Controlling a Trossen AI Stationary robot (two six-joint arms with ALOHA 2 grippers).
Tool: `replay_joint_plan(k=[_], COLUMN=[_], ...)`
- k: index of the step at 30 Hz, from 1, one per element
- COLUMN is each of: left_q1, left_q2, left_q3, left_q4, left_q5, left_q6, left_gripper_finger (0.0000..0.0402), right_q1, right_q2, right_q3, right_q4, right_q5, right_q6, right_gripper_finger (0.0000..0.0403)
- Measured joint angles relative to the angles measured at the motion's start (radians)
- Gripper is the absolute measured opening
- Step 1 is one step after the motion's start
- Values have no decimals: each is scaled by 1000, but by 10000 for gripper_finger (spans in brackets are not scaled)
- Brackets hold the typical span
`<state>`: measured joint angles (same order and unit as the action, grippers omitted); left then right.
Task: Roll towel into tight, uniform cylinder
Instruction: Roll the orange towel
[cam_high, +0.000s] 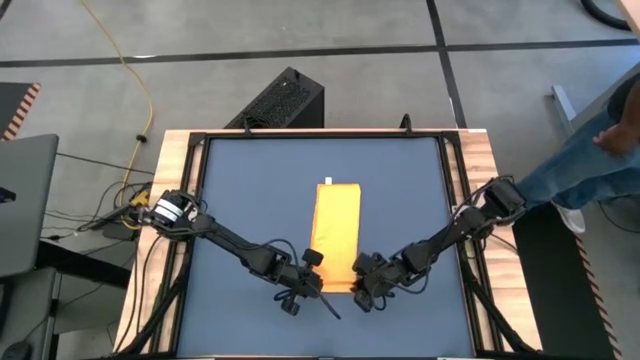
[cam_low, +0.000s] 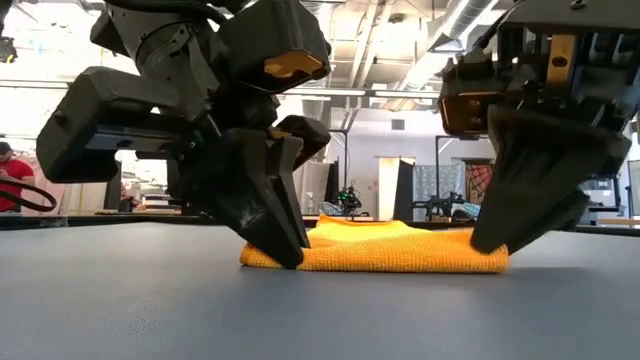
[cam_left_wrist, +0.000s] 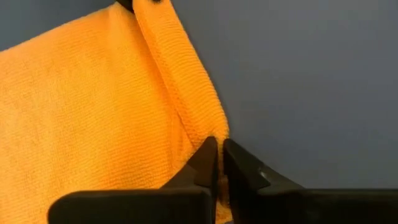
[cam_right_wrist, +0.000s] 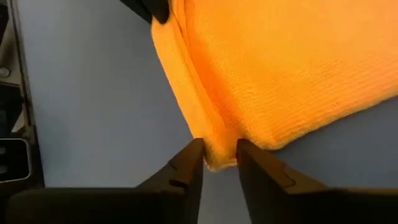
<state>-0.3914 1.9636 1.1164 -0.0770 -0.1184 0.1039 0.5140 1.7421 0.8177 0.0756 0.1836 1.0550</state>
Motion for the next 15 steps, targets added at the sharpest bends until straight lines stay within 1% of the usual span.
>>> replay_joint_plan(k=[4,7,10,12,15], left_q1=[1,2,3,4,5], left_q2=[0,0,0,0,1], left_q3=[0,0,0,0,0], left_q4=[-2,-3,-3,-2,-2], left_q5=[4,5,6,6,7], left_q6=[0,1,0,1,4], left_gripper_finger=[2,2,1,0,0], right_q1=[0,4,15,32,64], right_q2=[-65,-108,-145,-159,-152], right_q3=[0,0,0,0,0], right_q4=[-49,-102,-124,-103,-36], right_q5=[-1,-1,4,21,24], right_q6=[-9,-25,-98,-225,-522], right_gripper_finger=[143,148,148,145,142])
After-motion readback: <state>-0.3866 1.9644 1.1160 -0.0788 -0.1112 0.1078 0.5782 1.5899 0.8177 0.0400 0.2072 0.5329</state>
